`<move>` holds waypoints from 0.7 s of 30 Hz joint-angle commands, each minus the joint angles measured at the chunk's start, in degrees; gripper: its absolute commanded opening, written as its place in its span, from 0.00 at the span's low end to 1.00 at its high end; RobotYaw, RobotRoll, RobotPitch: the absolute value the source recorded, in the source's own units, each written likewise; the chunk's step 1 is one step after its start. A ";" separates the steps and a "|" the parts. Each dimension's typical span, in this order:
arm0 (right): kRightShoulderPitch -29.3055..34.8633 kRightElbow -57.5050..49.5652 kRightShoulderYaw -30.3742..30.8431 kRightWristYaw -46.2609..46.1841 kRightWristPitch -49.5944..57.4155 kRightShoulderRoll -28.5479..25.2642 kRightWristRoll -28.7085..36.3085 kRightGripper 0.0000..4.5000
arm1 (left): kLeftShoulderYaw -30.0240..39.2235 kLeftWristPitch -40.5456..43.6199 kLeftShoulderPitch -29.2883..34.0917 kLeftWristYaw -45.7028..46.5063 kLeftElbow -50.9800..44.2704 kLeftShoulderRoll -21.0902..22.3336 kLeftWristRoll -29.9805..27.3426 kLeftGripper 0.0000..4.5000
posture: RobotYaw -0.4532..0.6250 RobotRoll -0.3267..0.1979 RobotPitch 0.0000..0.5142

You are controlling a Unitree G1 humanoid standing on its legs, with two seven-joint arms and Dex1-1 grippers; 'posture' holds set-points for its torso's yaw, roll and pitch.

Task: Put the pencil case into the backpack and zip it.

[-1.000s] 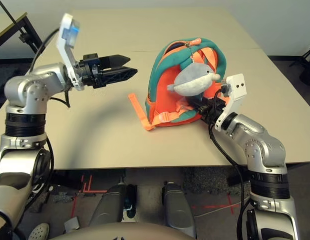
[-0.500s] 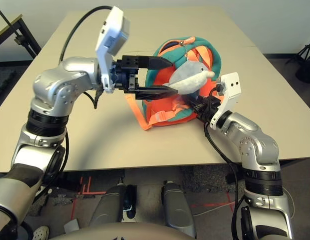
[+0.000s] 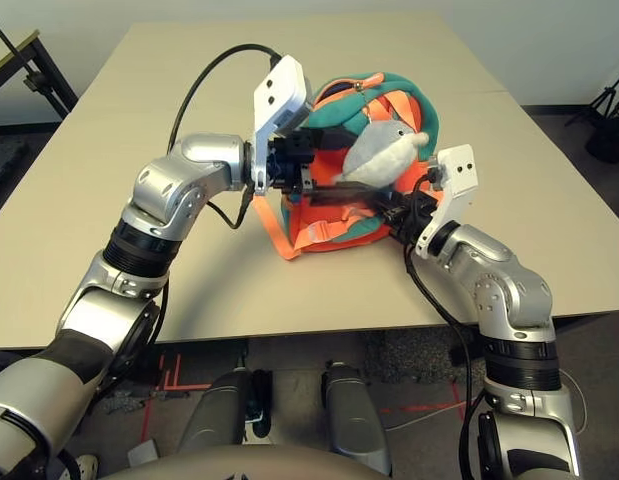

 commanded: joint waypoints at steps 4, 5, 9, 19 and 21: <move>0.00 0.18 0.62 -0.19 0.74 0.21 -0.43 0.17 | -0.18 0.16 1.23 1.14 0.91 -0.82 1.39 0.79 | 0.21 0.62 0.21; 0.01 0.16 0.62 -0.19 0.76 0.22 -0.41 0.17 | -0.13 0.18 1.24 1.16 0.89 -0.83 1.41 0.70 | 0.21 0.62 0.21; 0.05 0.28 0.80 -0.19 0.69 0.37 -0.44 0.17 | -0.19 -0.14 1.24 1.47 1.28 -0.80 1.92 0.35 | 0.21 0.62 0.22; 0.40 0.47 0.83 -0.13 0.51 0.44 -0.62 0.17 | 0.61 0.37 0.96 1.43 1.03 -1.13 1.31 0.00 | 0.21 0.62 0.21; 0.46 0.43 0.86 -0.15 0.55 0.47 -0.61 0.17 | 1.68 1.36 0.49 1.04 0.32 -0.99 0.11 0.00 | 0.21 0.62 0.21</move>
